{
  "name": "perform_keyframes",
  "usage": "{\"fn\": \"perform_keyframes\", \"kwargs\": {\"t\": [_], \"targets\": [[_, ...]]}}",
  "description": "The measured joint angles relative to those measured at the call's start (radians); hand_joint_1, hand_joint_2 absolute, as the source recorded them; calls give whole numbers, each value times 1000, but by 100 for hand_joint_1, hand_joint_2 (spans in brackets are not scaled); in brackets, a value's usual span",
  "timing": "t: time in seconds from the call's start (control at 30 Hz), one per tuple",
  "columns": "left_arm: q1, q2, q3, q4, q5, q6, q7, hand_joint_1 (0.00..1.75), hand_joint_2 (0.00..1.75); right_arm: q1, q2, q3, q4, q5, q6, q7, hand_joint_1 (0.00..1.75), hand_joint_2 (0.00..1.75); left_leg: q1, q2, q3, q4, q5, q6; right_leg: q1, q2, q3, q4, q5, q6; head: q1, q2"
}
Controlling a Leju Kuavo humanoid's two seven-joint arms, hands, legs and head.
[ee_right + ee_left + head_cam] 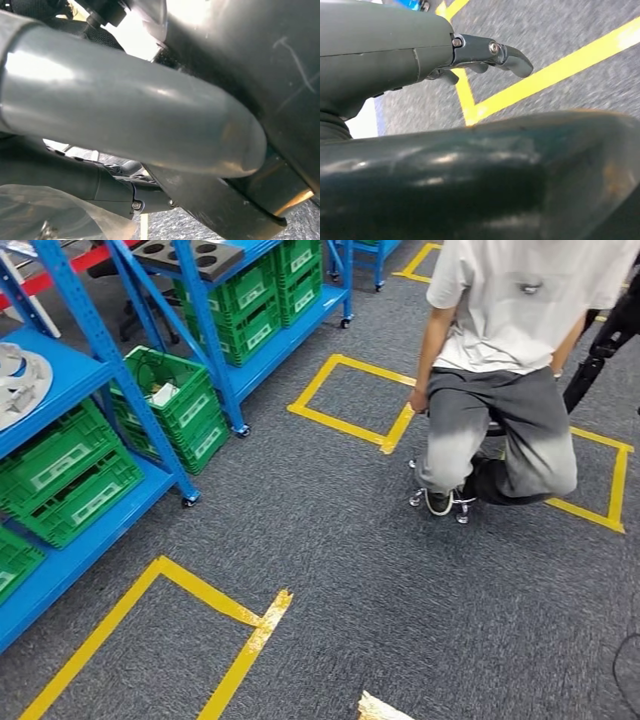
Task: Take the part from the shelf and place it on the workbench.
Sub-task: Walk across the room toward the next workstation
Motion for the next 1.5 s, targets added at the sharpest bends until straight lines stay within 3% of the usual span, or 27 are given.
{"fn": "perform_keyframes", "kwargs": {"t": [0.03, 0.1, 0.17, 0.2, 0.27, 0.33, 0.4, 0.47, 0.53, 0.6, 0.63, 0.7, 0.77, 0.83, 0.9, 0.93, 0.97, 1.0, 1.07, 1.13, 1.2, 1.23, 1.27, 1.33, 1.37, 1.43, 1.5], "targets": [[2, 0, 0, 0, 0, -1, 1, 0, 0, 0, -1, 3, -1, 1, 1, -3, 0, 0, 7, -11, 8, -10, 4, 1, 0, 25, -4, 20, -13, 4, 2, 0], [0, -2, 0, 0, -2, -2, 1, 0, 0, -2, -3, 8, -1, 4, 5, -12, 0, 0, 17, -34, 17, -19, 7, 2, -2, 93, -53, 123, -58, 15, 9, 0], [-3, -4, -1, 0, -3, -4, 1, 0, 0, -9, -4, 10, -2, 6, 9, -20, 0, 0, 23, -61, 20, -18, 4, 1, -3, 120, -119, 238, -90, 26, 12, 0], [-3, -4, -1, 0, -3, -6, 1, 0, 0, -12, -5, 10, -2, 7, 12, -22, 0, 0, 26, -75, 24, -18, 1, -2, -4, 123, -135, 257, -81, 31, 13, 0], [-2, -4, -1, 0, -2, -10, 1, 0, 0, -15, -6, 10, -2, 4, 14, -26, 0, 0, 34, -106, 33, -12, -7, -12, -9, 130, -116, 187, -6, 42, 14, 0], [-4, -4, -1, 0, -1, -12, 1, 0, 0, -12, -5, 10, -2, -1, 15, -35, 0, 0, 38, -137, 30, 4, -18, -26, -21, 173, -78, 77, 52, 56, 18, 0], [-5, -2, 0, 0, -1, -13, 1, 0, 0, -11, -4, 10, -1, -5, 17, -46, 0, 0, 38, -160, 14, 20, -21, -35, -27, 206, -61, 32, 53, 48, 22, 0], [0, 0, 0, 0, -1, -14, 0, 0, 0, -11, -3, 10, -1, -6, 19, -51, 0, 0, 37, -174, 3, 25, -19, -40, -27, 191, -56, 27, 50, 31, 20, 0], [3, 1, -1, 0, -2, -15, -1, 0, 0, -10, -3, 10, -1, -7, 20, -52, 0, 0, 35, -142, -11, 53, -36, -48, -28, 167, -51, 27, 48, 25, 16, 0], [1, 0, -1, 0, -3, -15, -3, 0, 0, -5, -4, 10, -1, -9, 20, -52, 0, 0, 33, -83, -59, 150, -81, -58, -26, 138, -47, 26, 43, 16, 10, 0], [-1, 0, -1, 0, -3, -16, -5, 0, 0, -3, -5, 10, -1, -10, 20, -52, 0, 0, 34, -66, -94, 217, -106, -59, -23, 121, -45, 26, 39, 11, 7, 0], [1, -2, -1, 0, -3, -17, -7, 0, 0, 0, -7, 10, -1, -11, 21, -52, 0, 0, 34, -55, -143, 303, -122, -54, -16, 92, -40, 26, 31, 2, 7, 0], [4, -2, -1, 0, -3, -19, -9, 0, 0, 3, -8, 10, -1, -13, 23, -52, 0, 0, 26, -51, -127, 255, -67, -34, -7, 65, -27, 25, 22, -4, 7, 0], [5, 0, -1, 0, -4, -20, -10, 0, 0, 7, -6, 10, -1, -14, 27, -53, 0, 0, 4, -11, -73, 138, -5, 7, 3, 39, -14, 20, 11, -9, 9, 0], [2, 2, -1, 0, -4, -21, -13, 0, 0, 11, -5, 10, -1, -14, 31, -52, 0, 0, -15, 32, -32, 60, 2, 38, 8, 13, -6, 9, 3, -8, 11, 0], [2, 3, -1, 0, -4, -22, -13, 0, 0, 12, -5, 10, 0, -14, 32, -52, 0, 0, -18, 36, -24, 45, -6, 43, 9, -1, -3, 2, 1, -7, 11, 0], [3, 3, -1, 0, -4, -23, -14, 0, 0, 12, -6, 10, -1, -14, 33, -52, 0, 0, -18, 25, -15, 26, -8, 43, 10, -15, 7, -7, 1, -5, 9, 0], [7, 3, -1, 0, -4, -24, -14, 0, 0, 12, -8, 10, -1, -14, 34, -51, 0, 0, -13, 13, -7, 11, -3, 38, 11, -14, 15, -12, -1, -4, 8, 0], [10, 3, -1, 0, -4, -26, -14, 0, 0, 12, -10, 10, -2, -16, 36, -54, 0, 0, 2, -12, 14, -21, 9, 29, 11, 42, 4, 30, -28, 4, 11, 0], [6, 0, -1, 0, -5, -28, -14, 0, 0, 9, -11, 10, -3, -17, 40, -62, 0, 0, 15, -37, 24, -32, 12, 22, 5, 109, -60, 149, -77, 19, 15, 0], [3, -2, -1, 0, -6, -29, -14, 0, 0, 1, -12, 10, -3, -18, 44, -67, 0, 0, 25, -64, 31, -32, 5, 12, 3, 123, -115, 241, -95, 35, 15, 0], [3, -2, -1, 0, -7, -30, -14, 0, 0, -2, -13, 10, -3, -18, 46, -68, 0, 0, 30, -79, 38, -30, 0, 5, 2, 124, -120, 241, -75, 44, 15, 0], [4, -3, -1, 0, -8, -31, -14, 0, 0, -4, -13, 10, -3, -18, 47, -67, 0, 0, 37, -94, 45, -27, -6, -4, -2, 127, -109, 205, -36, 54, 15, 0], [4, -2, -2, 0, -12, -32, -13, 0, 0, -3, -12, 10, -2, -19, 47, -66, 0, 0, 47, -126, 50, -8, -23, -25, -16, 164, -70, 100, 40, 79, 20, 0], [2, -2, -2, 0, -17, -33, -12, 0, 0, -2, -11, 10, 0, -21, 45, -66, 0, 0, 49, -140, 43, 8, -30, -33, -23, 190, -53, 57, 52, 83, 27, 0], [0, -1, -3, 0, -24, -35, -8, 0, 0, -3, -10, 10, 2, -27, 43, -69, 0, 0, 45, -161, 20, 29, -33, -41, -29, 222, -44, 33, 41, 66, 31, 0], [2, -1, -4, 0, -30, -37, -3, 0, 0, -5, -10, 10, 2, -31, 42, -70, 0, 0, 44, -166, 7, 36, -34, -45, -31, 202, -39, 32, 36, 45, 23, 0]]}}
